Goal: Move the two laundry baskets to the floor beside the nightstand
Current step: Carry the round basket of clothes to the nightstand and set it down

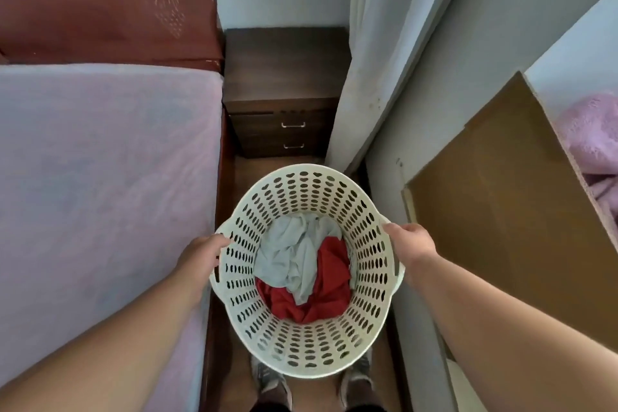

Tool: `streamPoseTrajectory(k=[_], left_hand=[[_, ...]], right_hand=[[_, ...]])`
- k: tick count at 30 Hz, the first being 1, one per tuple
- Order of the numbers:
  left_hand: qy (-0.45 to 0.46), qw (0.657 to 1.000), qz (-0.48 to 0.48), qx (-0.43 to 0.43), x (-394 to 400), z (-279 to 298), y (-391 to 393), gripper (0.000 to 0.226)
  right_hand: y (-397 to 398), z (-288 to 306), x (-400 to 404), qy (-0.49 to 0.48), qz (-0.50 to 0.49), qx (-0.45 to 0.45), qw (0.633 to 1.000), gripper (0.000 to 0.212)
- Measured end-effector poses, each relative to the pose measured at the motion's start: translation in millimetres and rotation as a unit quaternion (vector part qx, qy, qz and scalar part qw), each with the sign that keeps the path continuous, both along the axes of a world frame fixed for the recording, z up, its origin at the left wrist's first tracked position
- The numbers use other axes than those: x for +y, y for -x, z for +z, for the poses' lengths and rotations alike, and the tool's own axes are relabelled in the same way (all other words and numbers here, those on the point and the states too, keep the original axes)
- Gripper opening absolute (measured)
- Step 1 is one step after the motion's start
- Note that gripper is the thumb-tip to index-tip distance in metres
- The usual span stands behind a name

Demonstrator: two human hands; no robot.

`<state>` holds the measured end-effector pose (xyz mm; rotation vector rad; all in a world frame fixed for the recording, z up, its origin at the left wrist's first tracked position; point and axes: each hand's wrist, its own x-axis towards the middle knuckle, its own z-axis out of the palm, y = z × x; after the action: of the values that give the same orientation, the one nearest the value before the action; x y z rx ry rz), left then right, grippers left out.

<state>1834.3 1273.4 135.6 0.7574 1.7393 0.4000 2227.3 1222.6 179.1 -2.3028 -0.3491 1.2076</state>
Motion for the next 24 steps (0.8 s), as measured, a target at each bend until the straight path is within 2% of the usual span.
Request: streamPoseTrajectory(k=[3,8,13,16,19,24], left_hand=[[0.038,0.998,0.038,-0.015,9.6,-29.3,-0.7,0.030],[0.047,0.994,0.083,-0.051,37.2,-131.5,-18.4,0.016],[0.045,0.993,0.089,-0.064,52.6,-198.7,-34.0,0.024],[0.042,0.996,0.057,-0.054,62.2,-215.0,-37.4,0.039],[0.033,0.997,0.055,-0.043,71.8,-222.8,-34.3,0.043],[0.040,0.995,0.079,-0.052,67.9,-181.0,-39.7,0.033]], right_hand=[[-12.6,-28.6,14.7,0.005,-0.008,0.001,1.000,0.025],[-21.7,-133.9,63.8,0.022,0.059,0.007,0.998,0.024],[-20.9,-208.1,86.7,0.047,0.109,0.026,0.993,0.032],[-26.2,-233.5,93.7,0.039,0.117,0.014,0.992,0.029],[-35.8,-242.8,98.8,0.031,0.115,0.009,0.993,0.026],[-38.4,-200.2,95.5,0.018,0.109,0.022,0.994,0.030]])
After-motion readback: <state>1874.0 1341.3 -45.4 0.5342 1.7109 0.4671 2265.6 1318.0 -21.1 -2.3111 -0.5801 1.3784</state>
